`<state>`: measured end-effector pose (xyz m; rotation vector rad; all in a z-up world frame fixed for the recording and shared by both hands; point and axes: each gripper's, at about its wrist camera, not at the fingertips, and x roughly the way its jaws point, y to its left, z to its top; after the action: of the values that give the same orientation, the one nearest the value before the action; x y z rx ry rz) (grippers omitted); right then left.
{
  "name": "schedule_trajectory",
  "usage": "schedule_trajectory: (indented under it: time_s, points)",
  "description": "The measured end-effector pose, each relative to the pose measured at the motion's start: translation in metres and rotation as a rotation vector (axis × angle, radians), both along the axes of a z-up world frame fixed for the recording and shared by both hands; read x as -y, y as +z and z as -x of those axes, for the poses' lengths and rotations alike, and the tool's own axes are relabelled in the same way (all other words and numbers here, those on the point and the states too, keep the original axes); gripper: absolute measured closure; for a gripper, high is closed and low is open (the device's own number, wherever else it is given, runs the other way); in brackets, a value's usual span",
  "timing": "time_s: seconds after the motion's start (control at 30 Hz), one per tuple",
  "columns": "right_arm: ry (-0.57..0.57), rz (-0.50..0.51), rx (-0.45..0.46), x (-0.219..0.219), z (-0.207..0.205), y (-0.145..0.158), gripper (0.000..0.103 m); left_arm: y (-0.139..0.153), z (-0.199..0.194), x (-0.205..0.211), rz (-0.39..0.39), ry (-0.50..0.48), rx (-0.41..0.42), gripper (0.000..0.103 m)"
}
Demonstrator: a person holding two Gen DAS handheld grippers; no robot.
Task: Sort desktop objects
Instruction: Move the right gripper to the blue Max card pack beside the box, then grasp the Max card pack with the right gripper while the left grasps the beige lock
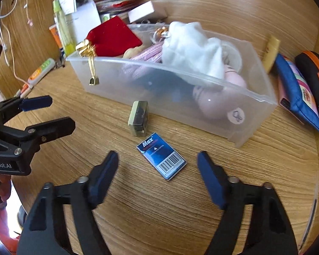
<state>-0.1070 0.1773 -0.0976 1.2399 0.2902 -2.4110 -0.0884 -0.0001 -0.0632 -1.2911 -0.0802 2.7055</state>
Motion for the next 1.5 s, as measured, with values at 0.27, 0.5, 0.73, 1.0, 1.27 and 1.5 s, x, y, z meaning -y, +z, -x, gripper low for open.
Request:
schedule_trajectory:
  time_s: [0.27,0.5,0.73,1.0,1.27,1.5]
  points:
    - [0.035,-0.015,0.007,0.006,0.005,-0.002,0.058,-0.003,0.003,-0.006,-0.002,-0.017,0.013,0.008]
    - [0.072,-0.025,-0.004,0.011,0.003,-0.002,0.066,-0.004,0.006,-0.014,0.006,-0.023,0.019,0.008]
    - [0.06,-0.017,-0.009,-0.004,0.001,-0.001,0.076,-0.004,0.013,-0.03,0.029,-0.044,0.017,0.008]
    - [0.032,-0.009,-0.019,-0.034,-0.002,0.001,0.076,-0.006,0.026,-0.06,0.078,-0.08,-0.002,0.008]
    - [0.01,-0.004,-0.009,-0.058,0.0,0.001,0.076,-0.01,0.039,-0.078,0.095,-0.104,0.002,0.03]
    - [0.031,-0.013,-0.017,-0.053,0.003,0.001,0.076,-0.016,0.044,-0.081,0.103,-0.114,0.022,0.052]
